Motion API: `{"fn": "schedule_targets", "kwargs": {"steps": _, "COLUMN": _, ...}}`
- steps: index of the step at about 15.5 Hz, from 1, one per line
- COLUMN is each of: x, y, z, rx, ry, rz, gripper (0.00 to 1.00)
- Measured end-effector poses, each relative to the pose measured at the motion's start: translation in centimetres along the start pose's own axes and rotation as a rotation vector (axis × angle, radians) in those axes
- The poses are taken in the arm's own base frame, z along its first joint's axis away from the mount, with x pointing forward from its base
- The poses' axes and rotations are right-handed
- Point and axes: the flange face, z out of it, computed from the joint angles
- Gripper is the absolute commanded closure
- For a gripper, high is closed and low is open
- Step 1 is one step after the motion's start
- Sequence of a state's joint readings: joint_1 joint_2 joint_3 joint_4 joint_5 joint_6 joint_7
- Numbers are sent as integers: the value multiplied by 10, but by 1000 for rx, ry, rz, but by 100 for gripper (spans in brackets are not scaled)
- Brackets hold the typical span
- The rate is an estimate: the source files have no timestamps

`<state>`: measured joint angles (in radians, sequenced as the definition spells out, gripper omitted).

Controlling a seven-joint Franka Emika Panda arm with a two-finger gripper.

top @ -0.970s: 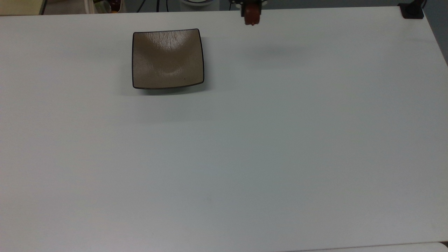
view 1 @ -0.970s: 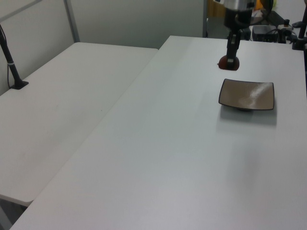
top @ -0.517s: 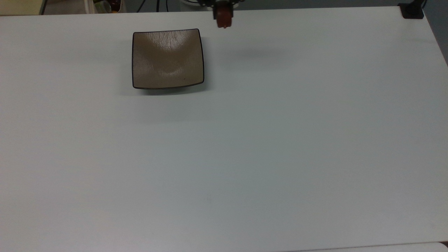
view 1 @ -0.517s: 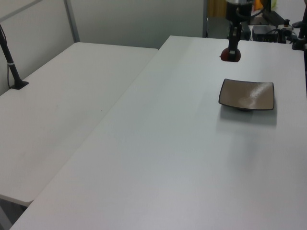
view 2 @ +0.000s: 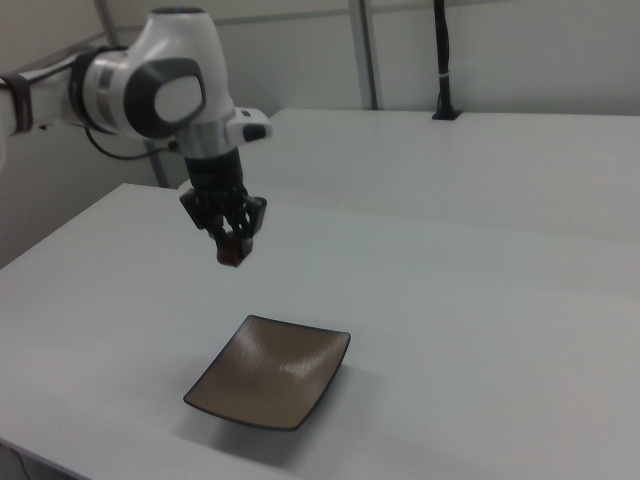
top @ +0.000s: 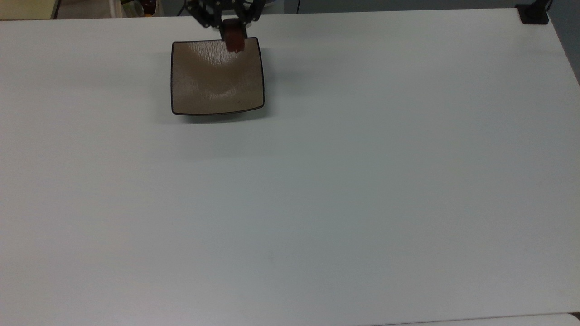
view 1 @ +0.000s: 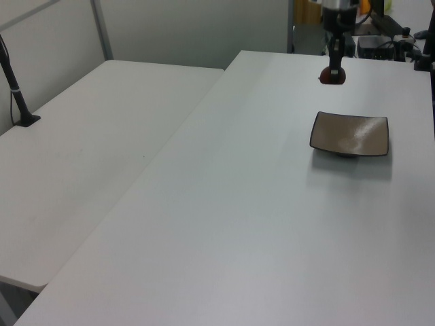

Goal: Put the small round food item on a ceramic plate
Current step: 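Carry the food item over the square beige plate, then lower the food item onto the plate center and open the gripper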

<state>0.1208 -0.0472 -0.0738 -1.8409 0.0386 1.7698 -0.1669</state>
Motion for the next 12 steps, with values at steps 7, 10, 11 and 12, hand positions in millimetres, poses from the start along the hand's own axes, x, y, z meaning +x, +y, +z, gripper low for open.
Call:
{"fn": "schedule_targets", "kwargs": {"steps": 7, "x": -4, "y": 22, "z": 89, "rx": -4, "ry": -19, "rz": 27, "gripper": 62}}
{"fn": "schedule_targets", "kwargs": {"steps": 10, "x": -14, "y": 30, "z": 124, "rx": -30, "ry": -40, "rz": 13, "gripper": 62}}
{"fn": "schedule_targets", "kwargs": {"steps": 11, "x": -17, "y": 30, "z": 135, "rx": -44, "ry": -49, "rz": 4, "gripper": 62}}
{"fn": "schedule_targets", "kwargs": {"steps": 12, "x": -19, "y": 31, "z": 146, "rx": -55, "ry": -53, "rz": -3, "gripper": 62}}
